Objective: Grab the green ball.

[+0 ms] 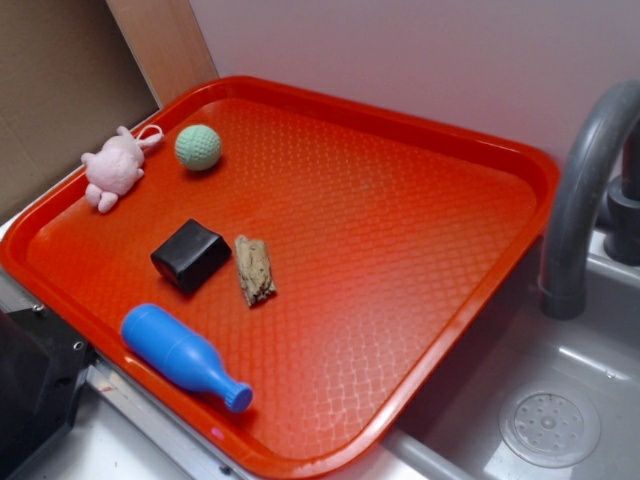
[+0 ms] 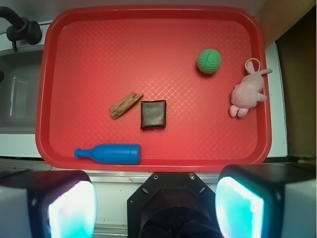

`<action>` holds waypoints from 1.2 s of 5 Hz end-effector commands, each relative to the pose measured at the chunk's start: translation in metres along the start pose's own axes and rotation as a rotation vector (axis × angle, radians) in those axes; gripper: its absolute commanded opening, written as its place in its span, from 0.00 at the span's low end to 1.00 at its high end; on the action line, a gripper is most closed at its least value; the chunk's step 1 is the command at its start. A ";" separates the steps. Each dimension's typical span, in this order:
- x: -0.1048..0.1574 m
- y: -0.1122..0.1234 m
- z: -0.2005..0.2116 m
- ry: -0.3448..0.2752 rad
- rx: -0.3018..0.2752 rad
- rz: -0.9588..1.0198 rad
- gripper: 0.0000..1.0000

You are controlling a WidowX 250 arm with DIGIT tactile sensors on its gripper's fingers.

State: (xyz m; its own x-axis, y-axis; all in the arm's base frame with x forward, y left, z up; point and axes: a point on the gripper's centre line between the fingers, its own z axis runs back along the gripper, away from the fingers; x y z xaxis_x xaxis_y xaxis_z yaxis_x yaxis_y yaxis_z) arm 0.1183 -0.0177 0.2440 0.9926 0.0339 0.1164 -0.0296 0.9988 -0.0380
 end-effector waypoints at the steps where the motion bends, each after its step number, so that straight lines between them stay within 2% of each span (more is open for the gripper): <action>1: 0.000 0.000 0.000 0.000 0.000 0.000 1.00; 2: 0.046 0.033 -0.042 0.002 0.008 -0.043 1.00; 3: 0.090 0.055 -0.098 0.019 -0.012 -0.198 1.00; 4: 0.109 0.075 -0.138 0.007 0.029 -0.243 1.00; 5: 0.123 0.086 -0.184 -0.006 0.030 -0.249 1.00; 6: 0.128 0.085 -0.211 -0.067 0.024 -0.219 1.00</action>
State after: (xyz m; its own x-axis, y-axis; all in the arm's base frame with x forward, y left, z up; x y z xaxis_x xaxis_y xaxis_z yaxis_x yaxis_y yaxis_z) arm 0.2630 0.0642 0.0396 0.9671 -0.1852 0.1745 0.1860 0.9825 0.0120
